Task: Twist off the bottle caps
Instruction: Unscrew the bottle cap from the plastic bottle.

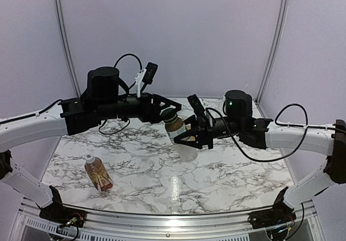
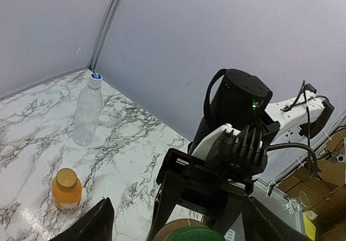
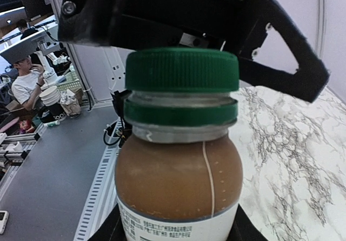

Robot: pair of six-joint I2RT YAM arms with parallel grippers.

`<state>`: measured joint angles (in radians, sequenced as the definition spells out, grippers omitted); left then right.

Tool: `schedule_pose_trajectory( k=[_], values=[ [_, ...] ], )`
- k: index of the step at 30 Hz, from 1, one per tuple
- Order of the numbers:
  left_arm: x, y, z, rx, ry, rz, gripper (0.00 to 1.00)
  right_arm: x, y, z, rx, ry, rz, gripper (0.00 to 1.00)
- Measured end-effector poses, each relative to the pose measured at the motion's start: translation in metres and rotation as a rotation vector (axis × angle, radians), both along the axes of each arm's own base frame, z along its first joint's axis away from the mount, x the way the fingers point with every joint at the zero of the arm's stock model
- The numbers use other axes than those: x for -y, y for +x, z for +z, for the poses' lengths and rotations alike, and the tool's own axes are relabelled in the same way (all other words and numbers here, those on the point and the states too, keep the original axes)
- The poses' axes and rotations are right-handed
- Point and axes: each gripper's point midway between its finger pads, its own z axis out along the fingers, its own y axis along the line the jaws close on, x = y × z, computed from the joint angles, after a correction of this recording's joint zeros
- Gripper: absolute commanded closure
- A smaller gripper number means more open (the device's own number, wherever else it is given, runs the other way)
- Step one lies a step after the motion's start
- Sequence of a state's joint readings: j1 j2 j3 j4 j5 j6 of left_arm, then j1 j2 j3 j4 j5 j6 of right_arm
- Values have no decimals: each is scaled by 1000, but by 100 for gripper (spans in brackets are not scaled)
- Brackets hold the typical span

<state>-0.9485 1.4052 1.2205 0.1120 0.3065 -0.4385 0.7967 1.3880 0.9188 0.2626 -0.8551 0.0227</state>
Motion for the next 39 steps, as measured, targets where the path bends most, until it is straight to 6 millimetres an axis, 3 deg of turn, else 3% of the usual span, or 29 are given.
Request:
schedule_pose_trajectory(
  k=[6, 14, 28, 39],
  values=[
    [-6, -22, 15, 116, -22, -122, 12, -1, -15, 4, -32, 30, 100, 79],
    [-8, -52, 14, 248, -19, -289, 14, 0, -30, 10, -82, 58, 209, 79],
    [-5, -64, 6, 286, -22, -408, 32, 3, -44, 14, -135, 75, 318, 79],
    [-2, -63, 2, 260, -25, -435, 39, 3, -46, 13, -148, 74, 331, 79]
  ],
)
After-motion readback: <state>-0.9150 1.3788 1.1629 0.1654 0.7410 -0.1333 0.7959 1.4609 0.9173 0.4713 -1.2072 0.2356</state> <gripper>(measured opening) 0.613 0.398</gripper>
